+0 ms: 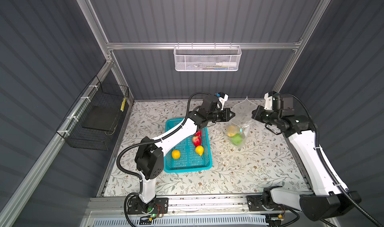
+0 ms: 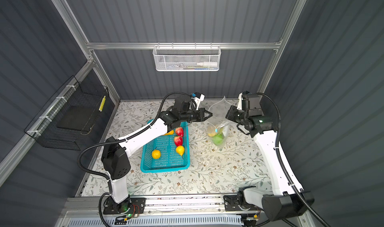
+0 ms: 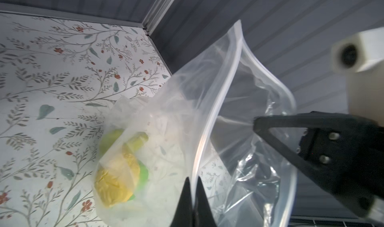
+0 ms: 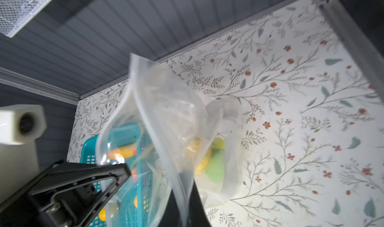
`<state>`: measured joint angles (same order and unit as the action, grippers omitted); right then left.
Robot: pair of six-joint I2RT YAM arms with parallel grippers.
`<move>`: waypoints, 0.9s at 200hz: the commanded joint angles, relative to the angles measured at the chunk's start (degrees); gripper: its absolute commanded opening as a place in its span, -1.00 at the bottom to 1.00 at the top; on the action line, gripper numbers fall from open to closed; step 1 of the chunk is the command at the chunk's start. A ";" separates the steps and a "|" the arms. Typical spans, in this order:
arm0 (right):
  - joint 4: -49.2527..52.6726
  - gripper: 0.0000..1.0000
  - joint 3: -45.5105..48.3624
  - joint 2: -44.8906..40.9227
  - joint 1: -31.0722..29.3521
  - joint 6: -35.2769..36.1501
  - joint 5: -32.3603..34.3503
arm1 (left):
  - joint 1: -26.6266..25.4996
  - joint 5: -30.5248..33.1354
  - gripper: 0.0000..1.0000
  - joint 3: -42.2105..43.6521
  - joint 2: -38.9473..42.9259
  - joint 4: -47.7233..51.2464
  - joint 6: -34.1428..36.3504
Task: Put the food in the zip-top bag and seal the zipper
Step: 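Open the left gripper to release the fruit and withdraw it from the bag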
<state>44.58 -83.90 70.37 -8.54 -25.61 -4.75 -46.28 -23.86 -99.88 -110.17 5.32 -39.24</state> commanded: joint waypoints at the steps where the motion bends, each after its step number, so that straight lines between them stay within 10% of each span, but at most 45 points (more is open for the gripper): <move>1: 3.42 -1.00 -2.49 -0.81 0.19 5.04 1.87 | 0.23 -4.87 -1.00 1.88 -1.81 -3.94 -3.84; 59: -4.36 -1.00 4.68 4.51 -1.51 -2.53 -13.49 | 0.73 -0.22 -1.00 10.24 -0.55 -0.59 -2.27; 124: -5.54 -1.00 4.71 10.09 -6.09 -3.44 -13.90 | 5.22 2.77 -0.98 17.29 3.44 6.10 1.48; 143: -6.27 -1.00 4.58 10.35 -6.95 -3.84 -13.94 | 6.39 2.28 -0.61 18.26 4.77 6.87 1.55; 162: -6.43 -1.00 4.36 10.83 -7.80 -4.06 -13.95 | 7.46 2.92 0.19 18.31 6.88 9.38 1.88; 180: -6.95 -1.00 4.69 10.78 -8.08 -4.43 -13.90 | 8.09 6.50 0.41 18.31 10.35 13.61 3.54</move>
<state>38.98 -78.43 81.12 -15.99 -29.26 -17.85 -38.87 -20.99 -81.60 -105.91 13.21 -38.50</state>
